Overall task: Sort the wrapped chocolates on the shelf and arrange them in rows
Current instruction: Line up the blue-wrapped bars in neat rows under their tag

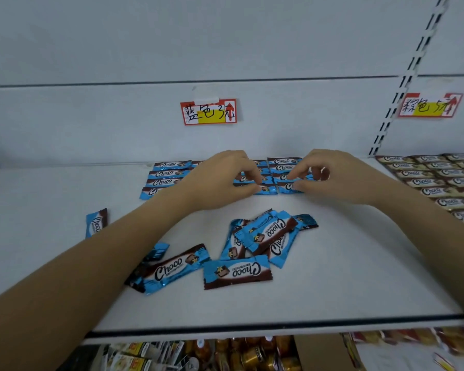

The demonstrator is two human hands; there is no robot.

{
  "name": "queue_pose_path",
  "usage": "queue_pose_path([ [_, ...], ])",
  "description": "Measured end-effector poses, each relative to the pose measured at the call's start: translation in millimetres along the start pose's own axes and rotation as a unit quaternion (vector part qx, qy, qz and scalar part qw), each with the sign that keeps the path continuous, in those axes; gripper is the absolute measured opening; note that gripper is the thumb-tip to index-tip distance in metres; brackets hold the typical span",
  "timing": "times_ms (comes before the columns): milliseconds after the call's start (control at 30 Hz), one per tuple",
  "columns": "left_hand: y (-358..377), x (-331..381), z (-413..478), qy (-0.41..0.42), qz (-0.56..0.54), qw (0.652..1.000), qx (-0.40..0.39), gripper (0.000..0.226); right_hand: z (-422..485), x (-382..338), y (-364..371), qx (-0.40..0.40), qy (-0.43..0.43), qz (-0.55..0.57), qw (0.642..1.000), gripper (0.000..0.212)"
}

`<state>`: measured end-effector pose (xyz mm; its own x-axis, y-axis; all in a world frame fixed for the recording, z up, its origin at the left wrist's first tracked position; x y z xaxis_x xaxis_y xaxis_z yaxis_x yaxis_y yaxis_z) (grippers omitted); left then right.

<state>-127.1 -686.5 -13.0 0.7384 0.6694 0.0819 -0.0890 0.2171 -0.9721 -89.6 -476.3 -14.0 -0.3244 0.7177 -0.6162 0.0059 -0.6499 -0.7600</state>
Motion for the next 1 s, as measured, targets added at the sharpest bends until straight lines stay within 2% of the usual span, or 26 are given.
queue_pose_path([
  [67, -8, 1, -4, 0.022, -0.046, 0.998, -0.032, 0.014, -4, -12, 1, -0.039, -0.005, 0.080, 0.996, 0.009],
  [100, -12, 2, -7, 0.030, -0.059, 0.996, -0.061, 0.015, -7, -19, 1, -0.068, -0.009, 0.112, 0.991, 0.015],
  [167, -15, 5, -11, 0.039, -0.057, 0.989, -0.131, 0.022, -11, -28, 4, -0.126, -0.006, 0.137, 0.983, 0.026],
  [233, -15, 7, -13, 0.041, -0.049, 0.981, -0.184, 0.028, -13, -30, 8, -0.172, 0.001, 0.136, 0.976, 0.028],
  [367, -15, 9, -14, 0.030, -0.060, 0.978, -0.195, 0.033, -13, -25, 9, -0.201, 0.024, 0.109, 0.973, 0.012],
  [433, -14, 10, -15, 0.029, -0.082, 0.976, -0.200, 0.031, -15, -23, 4, -0.201, 0.034, 0.131, 0.970, 0.014],
  [500, -13, 12, -15, 0.033, -0.109, 0.971, -0.210, 0.024, -17, -23, 0, -0.182, 0.046, 0.213, 0.959, 0.011],
  [600, -11, 17, -15, 0.041, -0.144, 0.964, -0.218, 0.010, -15, -20, -5, -0.122, 0.069, 0.338, 0.931, 0.019],
  [700, -12, 19, -17, 0.024, -0.190, 0.958, -0.215, 0.011, -11, -19, -6, -0.051, 0.086, 0.425, 0.900, 0.011],
  [867, -21, 12, -19, -0.056, -0.355, 0.918, -0.167, 0.007, -6, -17, -2, 0.028, 0.090, 0.380, 0.920, 0.020],
  [933, -27, 8, -17, -0.078, -0.411, 0.899, -0.131, 0.021, -5, -18, 1, 0.041, 0.096, 0.371, 0.923, 0.019],
  [1000, -39, 4, -13, -0.086, -0.425, 0.897, -0.086, 0.020, -3, -20, 2, 0.057, 0.108, 0.384, 0.915, 0.018],
])
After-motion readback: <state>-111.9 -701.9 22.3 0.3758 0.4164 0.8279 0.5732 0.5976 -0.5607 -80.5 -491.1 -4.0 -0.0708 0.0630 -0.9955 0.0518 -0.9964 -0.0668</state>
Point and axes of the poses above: each hand's wrist, its own z-axis towards the middle knuckle, its own y-axis out of the palm, x = y × z, the point moved 1 cm from there along z, towards the middle knuckle, and after that the axes turned 12 degrees about z, right-handed, at the moved point
